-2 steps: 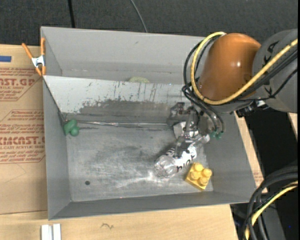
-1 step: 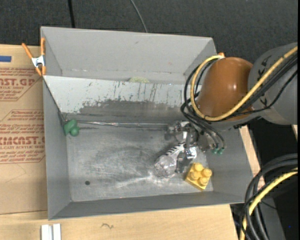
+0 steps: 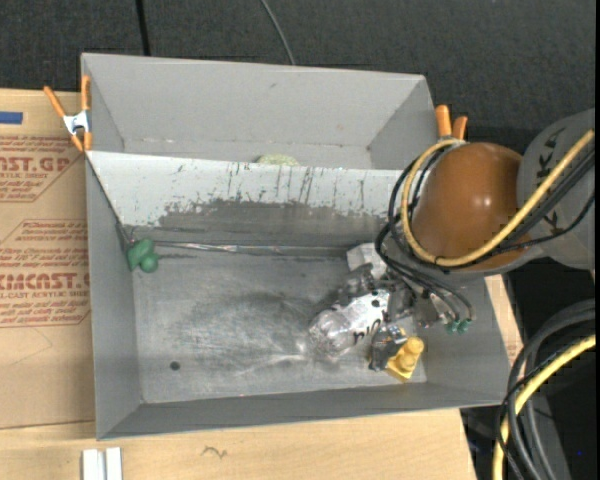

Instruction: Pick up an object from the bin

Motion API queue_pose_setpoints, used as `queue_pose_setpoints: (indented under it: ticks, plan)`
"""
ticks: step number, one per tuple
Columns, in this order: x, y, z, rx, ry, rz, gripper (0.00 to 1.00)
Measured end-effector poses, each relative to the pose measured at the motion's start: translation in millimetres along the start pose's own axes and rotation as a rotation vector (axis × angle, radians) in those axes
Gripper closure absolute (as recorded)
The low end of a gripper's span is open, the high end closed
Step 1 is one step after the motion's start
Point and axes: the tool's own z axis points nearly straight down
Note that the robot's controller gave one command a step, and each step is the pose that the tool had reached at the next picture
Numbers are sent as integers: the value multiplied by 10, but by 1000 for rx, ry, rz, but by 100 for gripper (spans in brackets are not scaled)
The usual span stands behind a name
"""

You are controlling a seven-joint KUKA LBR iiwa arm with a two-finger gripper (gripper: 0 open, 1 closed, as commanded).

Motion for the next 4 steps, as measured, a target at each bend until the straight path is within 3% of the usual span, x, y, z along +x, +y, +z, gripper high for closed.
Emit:
queue_pose_setpoints:
  ticks: [1,2,3,4]
  plan:
    - [-249,-194,72,0,-3,-82,0]
    - [-570,-388,707,4,-7,-322,0]
    - [-751,-458,832,-1,0,-318,100]
    - [-751,-458,834,-1,0,-318,100]
